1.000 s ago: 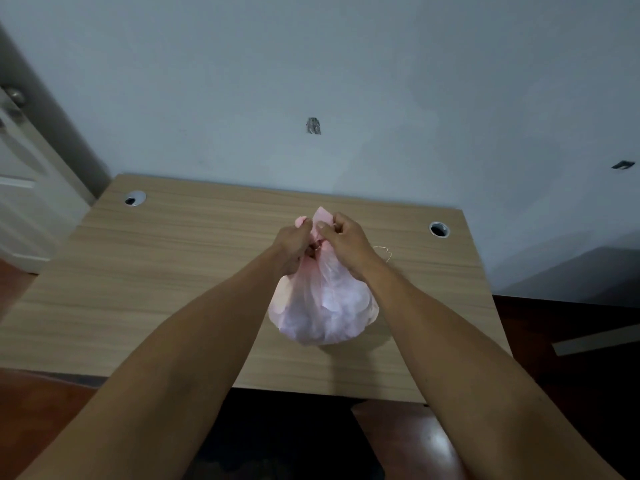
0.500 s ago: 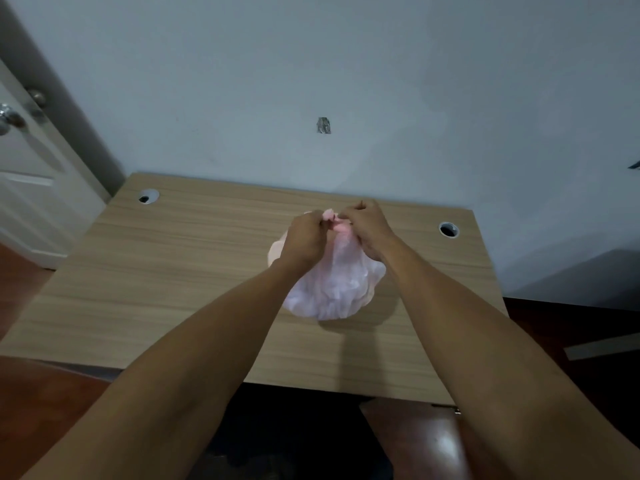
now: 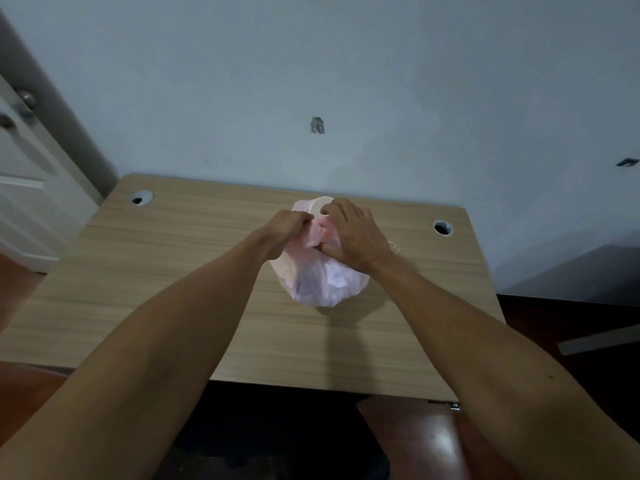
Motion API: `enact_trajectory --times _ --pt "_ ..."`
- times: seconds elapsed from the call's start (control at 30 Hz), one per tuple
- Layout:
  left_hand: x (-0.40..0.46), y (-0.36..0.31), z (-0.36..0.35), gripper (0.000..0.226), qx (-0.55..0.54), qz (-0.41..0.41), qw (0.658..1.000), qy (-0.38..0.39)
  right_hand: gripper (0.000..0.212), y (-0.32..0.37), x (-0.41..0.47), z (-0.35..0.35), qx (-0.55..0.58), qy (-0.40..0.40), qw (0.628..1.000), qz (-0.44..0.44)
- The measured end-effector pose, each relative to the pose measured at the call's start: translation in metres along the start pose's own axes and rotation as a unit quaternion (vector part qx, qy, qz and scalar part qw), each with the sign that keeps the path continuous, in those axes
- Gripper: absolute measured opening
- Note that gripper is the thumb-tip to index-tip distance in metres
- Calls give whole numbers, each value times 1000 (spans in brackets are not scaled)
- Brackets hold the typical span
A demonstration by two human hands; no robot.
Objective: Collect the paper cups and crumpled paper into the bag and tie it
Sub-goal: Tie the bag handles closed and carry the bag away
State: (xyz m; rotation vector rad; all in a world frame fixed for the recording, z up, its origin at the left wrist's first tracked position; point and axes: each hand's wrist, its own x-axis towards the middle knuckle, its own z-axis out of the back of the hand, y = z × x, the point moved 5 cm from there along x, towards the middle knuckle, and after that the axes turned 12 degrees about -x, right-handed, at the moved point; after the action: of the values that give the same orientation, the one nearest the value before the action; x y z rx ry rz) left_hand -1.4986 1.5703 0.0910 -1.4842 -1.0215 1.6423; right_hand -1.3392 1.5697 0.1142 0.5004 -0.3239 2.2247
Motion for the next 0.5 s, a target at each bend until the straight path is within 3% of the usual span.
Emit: enact_trajectory --times 0.13,0.27,0.43,0.5 --pt "2 5 -5 27 2 4 1000 21 43 1 -2 2 -98 -42 993 49" --pt "0 12 -3 24 -8 23 999 36 33 6 -5 -1 -100 -28 993 64" --pt "0 20 -3 22 -14 50 998 40 55 0 -10 -27 -79 111 989 49" --pt "3 25 -2 21 -17 48 999 14 47 -6 -12 -31 -55 141 988 -5"
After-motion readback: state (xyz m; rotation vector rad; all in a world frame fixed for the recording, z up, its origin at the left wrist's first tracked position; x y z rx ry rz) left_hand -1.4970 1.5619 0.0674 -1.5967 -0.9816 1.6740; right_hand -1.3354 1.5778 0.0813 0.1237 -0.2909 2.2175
